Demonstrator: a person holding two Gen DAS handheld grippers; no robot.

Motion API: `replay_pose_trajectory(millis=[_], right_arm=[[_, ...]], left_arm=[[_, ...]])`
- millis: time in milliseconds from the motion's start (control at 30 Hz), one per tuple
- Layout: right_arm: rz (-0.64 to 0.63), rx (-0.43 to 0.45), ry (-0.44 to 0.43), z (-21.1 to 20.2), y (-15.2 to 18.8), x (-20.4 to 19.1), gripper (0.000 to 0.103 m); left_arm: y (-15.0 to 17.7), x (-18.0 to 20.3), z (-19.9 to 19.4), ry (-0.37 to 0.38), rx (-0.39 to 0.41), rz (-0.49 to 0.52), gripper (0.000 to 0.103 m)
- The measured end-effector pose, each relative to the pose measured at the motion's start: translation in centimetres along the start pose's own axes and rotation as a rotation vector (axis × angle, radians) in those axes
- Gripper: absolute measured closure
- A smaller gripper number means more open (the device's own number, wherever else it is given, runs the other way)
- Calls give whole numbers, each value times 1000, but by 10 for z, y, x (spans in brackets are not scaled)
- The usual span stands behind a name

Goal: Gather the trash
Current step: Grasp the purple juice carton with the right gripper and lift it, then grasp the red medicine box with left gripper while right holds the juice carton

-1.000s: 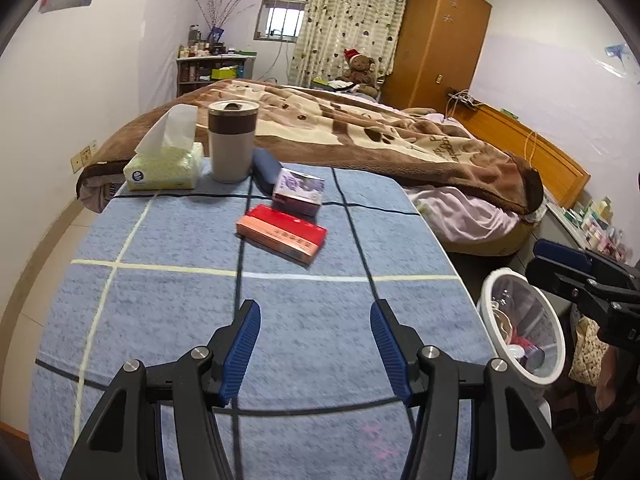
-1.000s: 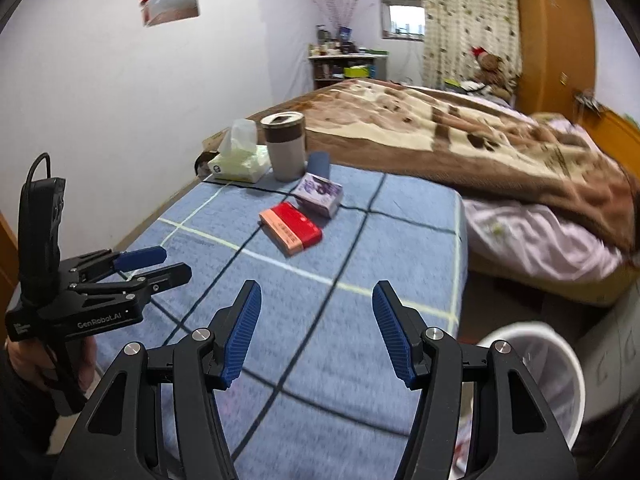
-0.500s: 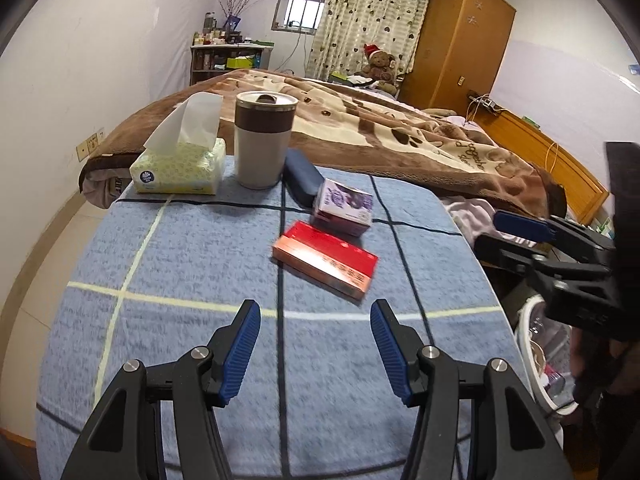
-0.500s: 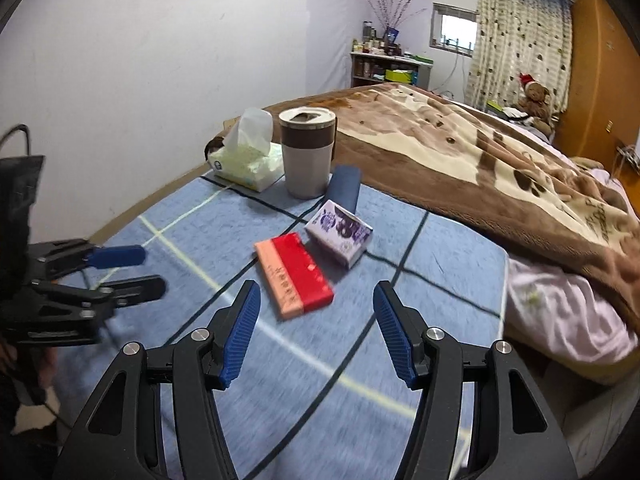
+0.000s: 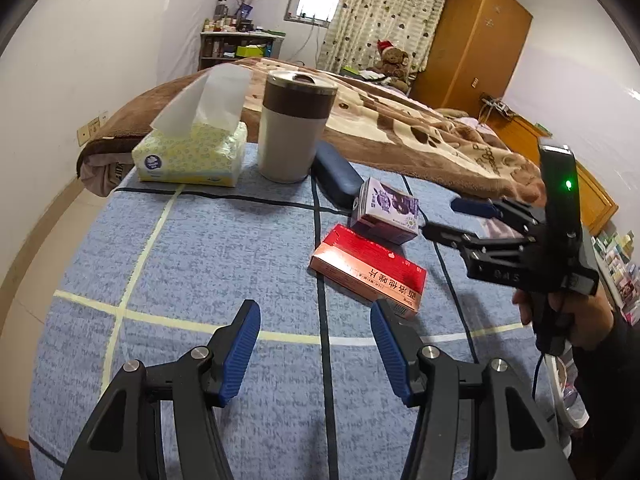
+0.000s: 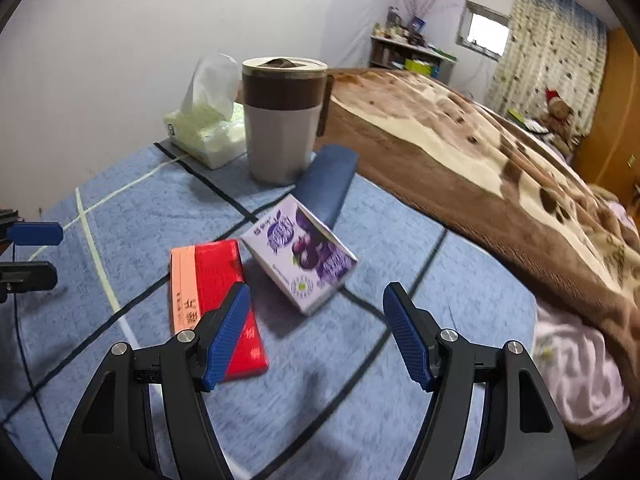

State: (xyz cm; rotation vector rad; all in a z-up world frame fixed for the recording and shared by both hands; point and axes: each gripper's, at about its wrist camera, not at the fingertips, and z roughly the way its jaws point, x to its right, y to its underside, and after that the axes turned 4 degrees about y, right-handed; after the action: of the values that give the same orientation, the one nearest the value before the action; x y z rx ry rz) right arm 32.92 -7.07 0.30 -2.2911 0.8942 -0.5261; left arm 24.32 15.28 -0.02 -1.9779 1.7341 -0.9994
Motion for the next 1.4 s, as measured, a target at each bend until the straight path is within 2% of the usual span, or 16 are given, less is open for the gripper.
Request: replay_pose_trajectory(millis=[300,567,700,800,1067,1400], right_arm=[[-136,23,-23,14,-7,-10,33],[-205,5,-44,26,-9,-18,33],[-131,-29,-84,24,-12,-14,33],[-109,-56,-83,16,-6,-19,34],[-19,-137,-180,-16,25,-41,34],[9,-179,-215,-60,70,-52,34]], left_arm=[[-6,-16,26,-23,-34,-40,46],[-9,-19,34,-26,-43,-50,46],[-10,-18,36,-24,-46,-55,46],[-11,-18,35,-26,-41,-60,46],[-7,-18,23,-27,-25,-105,46],[11,9,1,-1,-26,-104,46]])
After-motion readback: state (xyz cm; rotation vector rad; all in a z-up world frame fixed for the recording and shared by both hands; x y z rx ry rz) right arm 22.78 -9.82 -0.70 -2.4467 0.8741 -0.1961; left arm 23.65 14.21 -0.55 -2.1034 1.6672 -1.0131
